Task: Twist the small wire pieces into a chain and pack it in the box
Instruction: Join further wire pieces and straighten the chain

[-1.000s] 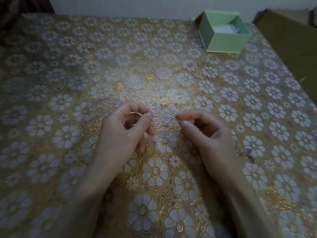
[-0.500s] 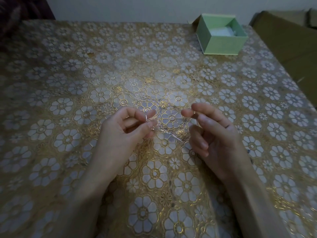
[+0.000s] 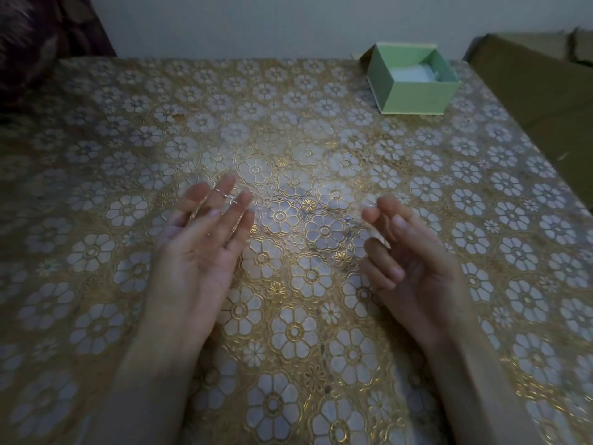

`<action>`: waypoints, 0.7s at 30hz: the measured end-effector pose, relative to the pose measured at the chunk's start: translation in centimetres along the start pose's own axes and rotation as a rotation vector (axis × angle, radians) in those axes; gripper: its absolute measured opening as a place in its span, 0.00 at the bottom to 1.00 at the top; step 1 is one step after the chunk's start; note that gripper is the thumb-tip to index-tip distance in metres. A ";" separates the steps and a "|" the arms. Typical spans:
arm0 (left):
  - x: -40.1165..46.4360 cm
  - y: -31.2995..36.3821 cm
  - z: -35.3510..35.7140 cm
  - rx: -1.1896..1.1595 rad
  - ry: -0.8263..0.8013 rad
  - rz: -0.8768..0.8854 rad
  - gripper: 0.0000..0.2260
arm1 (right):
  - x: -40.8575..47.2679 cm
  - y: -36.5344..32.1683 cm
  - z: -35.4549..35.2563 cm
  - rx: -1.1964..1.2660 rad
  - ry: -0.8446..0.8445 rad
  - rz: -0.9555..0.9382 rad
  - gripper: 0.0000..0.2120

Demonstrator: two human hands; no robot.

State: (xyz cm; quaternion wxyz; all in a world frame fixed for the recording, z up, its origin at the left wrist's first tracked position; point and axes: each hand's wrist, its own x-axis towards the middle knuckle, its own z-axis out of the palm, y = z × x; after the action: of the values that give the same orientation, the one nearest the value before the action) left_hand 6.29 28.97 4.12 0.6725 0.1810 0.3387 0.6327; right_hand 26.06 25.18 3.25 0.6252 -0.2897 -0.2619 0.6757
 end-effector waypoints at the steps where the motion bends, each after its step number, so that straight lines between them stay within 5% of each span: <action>1: 0.0 0.0 -0.1 -0.010 0.027 0.007 0.14 | 0.1 0.0 -0.1 0.025 -0.004 -0.007 0.11; 11: -0.7 -0.3 0.7 0.067 0.052 0.055 0.18 | 0.1 0.1 -0.8 0.022 -0.104 0.003 0.20; 17: -1.0 -1.5 0.0 1.113 -0.073 0.447 0.20 | -0.1 0.1 0.1 -0.104 -0.064 -0.003 0.15; 21: -0.7 -1.9 -0.6 1.450 -0.070 0.521 0.22 | 0.1 0.0 0.3 -0.119 -0.003 -0.036 0.14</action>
State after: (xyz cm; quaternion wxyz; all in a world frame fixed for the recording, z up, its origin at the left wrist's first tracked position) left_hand 7.26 27.87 2.57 0.2254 0.6702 0.5936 0.3842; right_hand 25.84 25.24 3.46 0.6187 -0.3203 -0.3079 0.6480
